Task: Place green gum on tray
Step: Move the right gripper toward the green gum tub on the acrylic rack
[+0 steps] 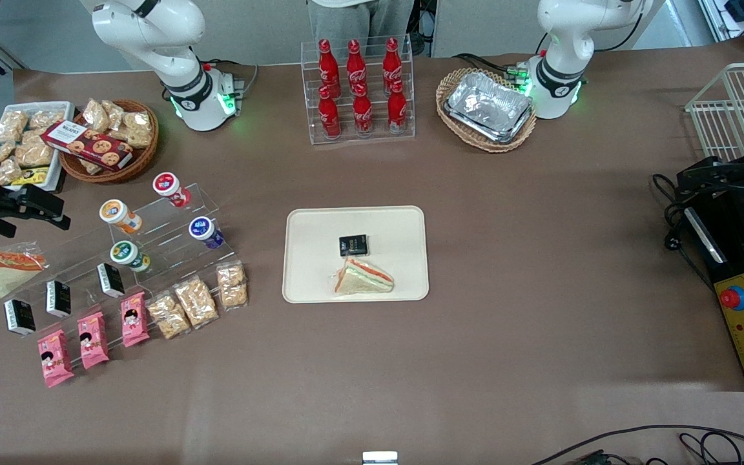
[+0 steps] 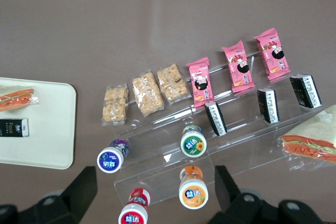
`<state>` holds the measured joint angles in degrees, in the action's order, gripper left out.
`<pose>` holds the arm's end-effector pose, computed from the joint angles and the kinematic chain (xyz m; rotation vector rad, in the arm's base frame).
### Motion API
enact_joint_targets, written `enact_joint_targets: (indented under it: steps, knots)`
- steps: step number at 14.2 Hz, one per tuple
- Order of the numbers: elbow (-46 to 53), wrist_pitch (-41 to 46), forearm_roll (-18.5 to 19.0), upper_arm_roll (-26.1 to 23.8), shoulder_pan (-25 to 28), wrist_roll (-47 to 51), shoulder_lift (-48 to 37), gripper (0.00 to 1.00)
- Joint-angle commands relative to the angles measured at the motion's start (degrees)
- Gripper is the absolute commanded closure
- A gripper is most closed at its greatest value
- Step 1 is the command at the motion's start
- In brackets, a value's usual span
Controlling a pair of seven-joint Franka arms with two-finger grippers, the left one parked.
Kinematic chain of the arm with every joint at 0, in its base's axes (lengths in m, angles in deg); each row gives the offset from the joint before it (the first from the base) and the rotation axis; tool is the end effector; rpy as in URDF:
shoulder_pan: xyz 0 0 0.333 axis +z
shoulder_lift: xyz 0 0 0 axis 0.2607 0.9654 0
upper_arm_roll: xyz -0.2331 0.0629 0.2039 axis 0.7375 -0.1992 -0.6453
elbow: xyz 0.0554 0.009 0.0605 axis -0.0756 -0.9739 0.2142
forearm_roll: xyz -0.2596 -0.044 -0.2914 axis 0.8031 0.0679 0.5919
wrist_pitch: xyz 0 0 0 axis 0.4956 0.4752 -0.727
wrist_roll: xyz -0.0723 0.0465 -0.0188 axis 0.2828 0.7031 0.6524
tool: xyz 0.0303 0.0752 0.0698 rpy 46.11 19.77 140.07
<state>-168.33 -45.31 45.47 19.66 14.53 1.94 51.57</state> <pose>0.5697 -0.0329 0.6163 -3.0839 -0.1085 -0.0766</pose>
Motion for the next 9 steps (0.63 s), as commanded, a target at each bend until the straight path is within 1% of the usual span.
enact_joint_targets:
  steps: [1,4,5,6,7,9]
  knots:
    - [0.38,-1.52,0.81,-0.03,-0.38,-0.36,0.7,0.0]
    - [0.2,-1.35,1.77,0.06,-0.38,-0.8,0.7,0.0]
    - [-0.32,-1.43,2.39,0.06,-0.3,-2.46,0.35,0.0]
    - [-0.32,-1.44,3.78,0.06,-0.3,-7.35,0.26,0.0]
    - [-0.32,-1.61,4.23,0.14,-0.38,-12.27,0.35,0.0]
    - [-0.58,-1.96,3.98,1.63,-0.91,-16.35,0.53,0.0]
